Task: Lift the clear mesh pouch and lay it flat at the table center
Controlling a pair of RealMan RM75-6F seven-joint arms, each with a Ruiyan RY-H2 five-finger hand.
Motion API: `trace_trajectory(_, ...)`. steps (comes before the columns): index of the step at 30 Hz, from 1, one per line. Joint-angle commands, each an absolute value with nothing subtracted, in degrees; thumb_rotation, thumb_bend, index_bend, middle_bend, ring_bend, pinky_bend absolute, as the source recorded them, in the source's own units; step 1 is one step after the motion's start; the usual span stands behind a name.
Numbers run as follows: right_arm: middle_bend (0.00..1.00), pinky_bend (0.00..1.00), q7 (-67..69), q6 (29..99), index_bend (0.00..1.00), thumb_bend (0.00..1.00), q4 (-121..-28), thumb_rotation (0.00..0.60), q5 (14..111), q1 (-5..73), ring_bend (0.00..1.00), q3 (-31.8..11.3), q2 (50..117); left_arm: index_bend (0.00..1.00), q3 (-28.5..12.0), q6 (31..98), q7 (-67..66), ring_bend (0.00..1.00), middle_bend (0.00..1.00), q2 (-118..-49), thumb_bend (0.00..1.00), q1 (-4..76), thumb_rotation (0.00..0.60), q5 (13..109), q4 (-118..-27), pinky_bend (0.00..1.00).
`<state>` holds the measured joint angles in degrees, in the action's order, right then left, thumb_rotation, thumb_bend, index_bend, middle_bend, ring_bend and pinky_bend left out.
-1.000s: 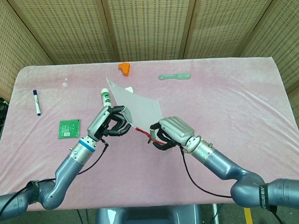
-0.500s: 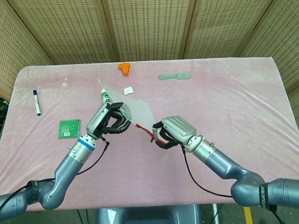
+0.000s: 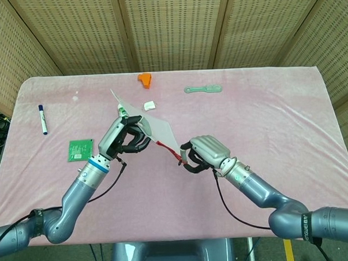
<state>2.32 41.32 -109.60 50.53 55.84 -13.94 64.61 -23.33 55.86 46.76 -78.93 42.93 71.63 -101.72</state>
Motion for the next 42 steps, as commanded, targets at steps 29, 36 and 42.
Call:
trace_trajectory(29, 0.98, 1.00, -3.19, 40.63, 0.80, 0.90, -105.47, 0.600, 47.48, 54.21, 0.92, -8.58, 60.51, 0.87, -25.92, 58.87, 52.66, 0.81, 0.90, -72.69, 0.65, 37.70, 0.600, 69.76, -100.20, 0.91)
trace_trajectory(36, 0.98, 1.00, -3.27, 40.00, 0.80, 0.90, -104.29, 0.600, 47.91, 52.96, 0.92, -7.51, 58.72, 0.87, -26.02, 58.24, 55.10, 0.81, 0.90, -71.59, 0.65, 36.95, 0.600, 70.03, -98.55, 0.91)
trace_trajectory(42, 0.98, 1.00, -2.87, 39.64, 0.80, 0.90, -103.54, 0.600, 48.74, 51.80, 0.92, -6.97, 57.64, 0.87, -25.31, 58.63, 56.45, 0.81, 0.90, -71.80, 0.65, 36.16, 0.600, 70.84, -97.20, 0.91)
